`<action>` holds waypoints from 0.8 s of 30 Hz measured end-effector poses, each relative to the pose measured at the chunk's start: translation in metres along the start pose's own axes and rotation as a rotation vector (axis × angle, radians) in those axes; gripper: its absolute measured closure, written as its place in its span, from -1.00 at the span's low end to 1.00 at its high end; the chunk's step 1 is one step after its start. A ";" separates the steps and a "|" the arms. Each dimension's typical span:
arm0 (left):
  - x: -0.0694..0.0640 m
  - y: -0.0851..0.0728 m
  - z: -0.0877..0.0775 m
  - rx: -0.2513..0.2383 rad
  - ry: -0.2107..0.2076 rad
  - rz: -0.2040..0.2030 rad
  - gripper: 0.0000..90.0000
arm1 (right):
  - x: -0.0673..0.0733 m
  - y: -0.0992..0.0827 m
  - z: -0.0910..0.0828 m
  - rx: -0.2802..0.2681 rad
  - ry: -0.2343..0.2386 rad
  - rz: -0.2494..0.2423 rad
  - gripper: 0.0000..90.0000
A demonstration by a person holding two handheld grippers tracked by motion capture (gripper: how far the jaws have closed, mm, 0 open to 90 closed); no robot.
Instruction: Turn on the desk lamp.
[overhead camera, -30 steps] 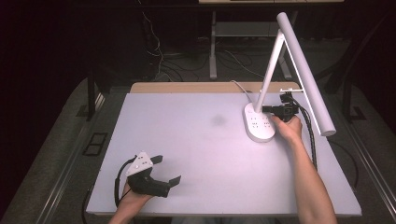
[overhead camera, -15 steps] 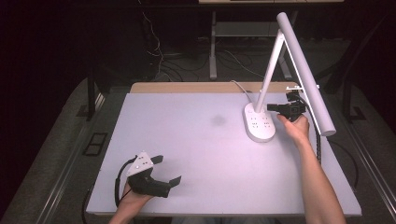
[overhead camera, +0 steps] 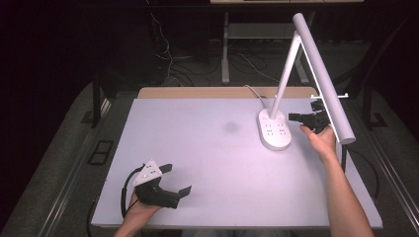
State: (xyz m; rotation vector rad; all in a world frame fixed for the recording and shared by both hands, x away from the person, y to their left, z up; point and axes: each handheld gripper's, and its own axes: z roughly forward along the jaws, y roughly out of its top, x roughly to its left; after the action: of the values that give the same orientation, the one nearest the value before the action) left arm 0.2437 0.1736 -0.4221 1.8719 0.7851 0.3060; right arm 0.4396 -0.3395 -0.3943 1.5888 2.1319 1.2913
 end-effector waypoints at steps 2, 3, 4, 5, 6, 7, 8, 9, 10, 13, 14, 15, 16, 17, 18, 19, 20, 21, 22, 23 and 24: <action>0.000 0.000 0.001 -0.003 -0.005 0.001 -1.00 | 0.003 -0.001 -0.004 0.003 0.001 -0.009 0.99; -0.001 0.001 0.001 0.000 -0.008 0.003 -1.00 | 0.004 -0.001 -0.007 0.002 0.001 -0.013 0.99; -0.001 0.001 0.001 -0.001 -0.010 0.004 -1.00 | 0.006 -0.001 -0.011 0.000 0.003 -0.018 0.99; -0.002 0.001 0.002 0.000 -0.014 0.006 -1.00 | 0.007 -0.001 -0.013 -0.004 0.006 -0.019 0.98; -0.002 0.001 0.002 0.002 -0.016 0.009 -1.00 | 0.010 -0.001 -0.018 -0.004 0.009 -0.013 0.98; -0.002 0.001 0.002 0.004 -0.019 0.009 -1.00 | 0.011 -0.001 -0.020 -0.005 0.010 -0.007 0.98; -0.003 0.001 0.003 0.004 -0.023 0.009 -1.00 | 0.014 -0.002 -0.026 -0.012 0.013 -0.005 0.98; -0.003 0.001 0.003 0.003 -0.025 0.010 -1.00 | 0.014 -0.002 -0.026 -0.012 0.013 -0.005 0.98; -0.003 0.001 0.003 0.004 -0.029 0.012 -1.00 | 0.018 -0.003 -0.030 -0.015 0.003 0.012 0.76; -0.004 0.001 0.004 0.006 -0.036 0.012 -1.00 | 0.022 -0.003 -0.033 0.001 0.001 0.021 0.56; -0.004 0.001 0.004 0.006 -0.038 0.014 -1.00 | 0.027 -0.005 -0.036 -0.008 -0.006 0.018 0.36; -0.004 0.001 0.004 0.005 -0.039 0.014 -1.00 | 0.027 -0.005 -0.036 -0.008 -0.006 0.018 0.36; -0.004 0.001 0.004 0.002 -0.040 0.012 -1.00 | 0.030 -0.006 -0.037 -0.010 0.000 0.027 0.28; -0.004 0.002 0.004 0.000 -0.040 0.012 -1.00 | 0.033 -0.008 -0.038 -0.016 0.004 0.026 0.22; -0.004 0.002 0.004 0.001 -0.040 0.013 -1.00 | 0.037 -0.010 -0.040 -0.019 0.004 0.021 0.11; -0.004 0.002 0.004 0.002 -0.040 0.012 -1.00 | 0.040 -0.011 -0.040 -0.020 0.003 0.019 0.02; -0.004 0.002 0.004 0.003 -0.041 0.013 -1.00 | 0.043 -0.013 -0.041 -0.014 0.001 0.016 -0.09; -0.004 0.002 0.004 0.005 -0.041 0.015 -1.00 | 0.051 -0.018 -0.043 0.000 -0.005 0.009 -0.36; -0.004 0.001 0.004 0.005 -0.042 0.015 -1.00 | 0.051 -0.018 -0.043 0.000 -0.005 0.009 -0.36; -0.004 0.001 0.004 0.006 -0.042 0.016 -1.00 | 0.059 -0.024 -0.046 0.000 0.005 -0.009 -0.63; -0.004 0.001 0.004 0.006 -0.041 0.015 -1.00 | 0.059 -0.024 -0.046 0.000 0.005 -0.009 -0.63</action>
State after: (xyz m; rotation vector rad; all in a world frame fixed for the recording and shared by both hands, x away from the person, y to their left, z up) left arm 0.2439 0.1678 -0.4221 1.8850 0.7447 0.2740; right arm 0.3710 -0.3142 -0.3646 1.5755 2.1403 1.2934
